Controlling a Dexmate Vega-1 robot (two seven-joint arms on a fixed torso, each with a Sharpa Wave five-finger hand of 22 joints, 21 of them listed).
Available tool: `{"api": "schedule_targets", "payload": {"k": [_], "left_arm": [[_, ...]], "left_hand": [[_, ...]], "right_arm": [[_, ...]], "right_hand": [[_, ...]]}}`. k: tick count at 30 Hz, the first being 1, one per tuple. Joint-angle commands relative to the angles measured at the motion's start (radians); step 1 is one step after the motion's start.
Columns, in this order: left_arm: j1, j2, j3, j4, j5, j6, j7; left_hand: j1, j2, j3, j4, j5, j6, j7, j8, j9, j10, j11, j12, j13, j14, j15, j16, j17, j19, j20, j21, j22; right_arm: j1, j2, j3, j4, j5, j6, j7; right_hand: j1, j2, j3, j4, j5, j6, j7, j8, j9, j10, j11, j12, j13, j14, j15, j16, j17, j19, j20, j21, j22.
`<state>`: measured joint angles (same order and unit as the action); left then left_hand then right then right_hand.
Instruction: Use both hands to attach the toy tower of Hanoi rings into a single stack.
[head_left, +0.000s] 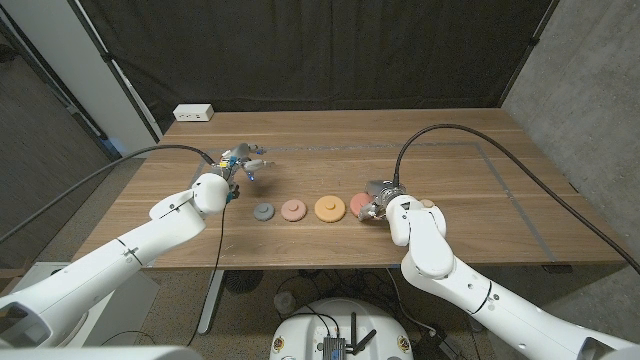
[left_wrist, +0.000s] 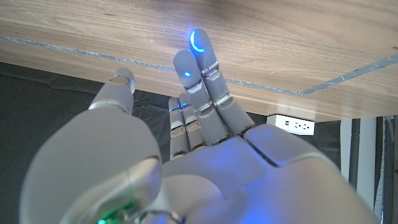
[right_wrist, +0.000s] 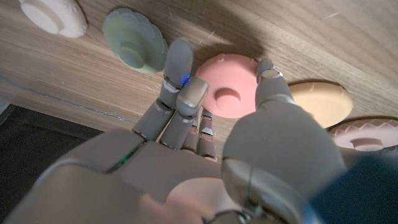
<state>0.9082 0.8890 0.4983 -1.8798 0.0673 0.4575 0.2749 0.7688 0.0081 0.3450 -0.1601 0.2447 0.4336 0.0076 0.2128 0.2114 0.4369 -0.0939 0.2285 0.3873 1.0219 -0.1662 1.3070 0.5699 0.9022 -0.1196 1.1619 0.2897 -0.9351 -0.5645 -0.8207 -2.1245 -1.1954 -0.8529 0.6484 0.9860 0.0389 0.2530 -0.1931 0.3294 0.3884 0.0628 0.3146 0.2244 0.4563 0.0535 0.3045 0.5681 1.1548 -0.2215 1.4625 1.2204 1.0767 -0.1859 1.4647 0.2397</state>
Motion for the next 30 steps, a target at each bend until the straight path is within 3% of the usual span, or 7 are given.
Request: {"api": "schedule_targets", "payload": {"k": [1,30], "left_arm": [[-0.002,-0.001,0.003,0.001,-0.001,0.003,0.0],[0.001,0.005,0.003,-0.008,0.002,0.008,0.001]], "left_hand": [[-0.004,0.005,0.0,-0.001,0.003,0.012,0.003,-0.005,0.002,0.014,0.001,-0.002,0.006,0.005,-0.052,0.002,-0.002,-0.005,-0.084,0.006,-0.002],[-0.008,0.004,0.002,-0.002,0.004,0.015,0.002,-0.007,0.003,0.018,-0.002,-0.005,0.009,0.005,-0.052,0.01,-0.003,-0.01,-0.086,0.026,-0.013]], "right_arm": [[0.034,-0.036,-0.021,-0.027,0.019,-0.012,0.016],[0.063,-0.048,-0.013,-0.092,-0.015,0.05,0.13]], "right_hand": [[0.033,0.061,0.055,0.038,0.01,0.163,-0.14,0.009,0.006,0.203,-0.193,0.004,0.007,0.015,0.003,0.012,0.005,0.009,-0.035,0.008,0.003],[0.02,0.06,0.079,0.038,0.024,0.195,-0.148,0.009,0.005,0.235,-0.196,0.003,0.019,0.017,0.003,0.014,0.002,0.006,-0.035,0.007,-0.01]]}}
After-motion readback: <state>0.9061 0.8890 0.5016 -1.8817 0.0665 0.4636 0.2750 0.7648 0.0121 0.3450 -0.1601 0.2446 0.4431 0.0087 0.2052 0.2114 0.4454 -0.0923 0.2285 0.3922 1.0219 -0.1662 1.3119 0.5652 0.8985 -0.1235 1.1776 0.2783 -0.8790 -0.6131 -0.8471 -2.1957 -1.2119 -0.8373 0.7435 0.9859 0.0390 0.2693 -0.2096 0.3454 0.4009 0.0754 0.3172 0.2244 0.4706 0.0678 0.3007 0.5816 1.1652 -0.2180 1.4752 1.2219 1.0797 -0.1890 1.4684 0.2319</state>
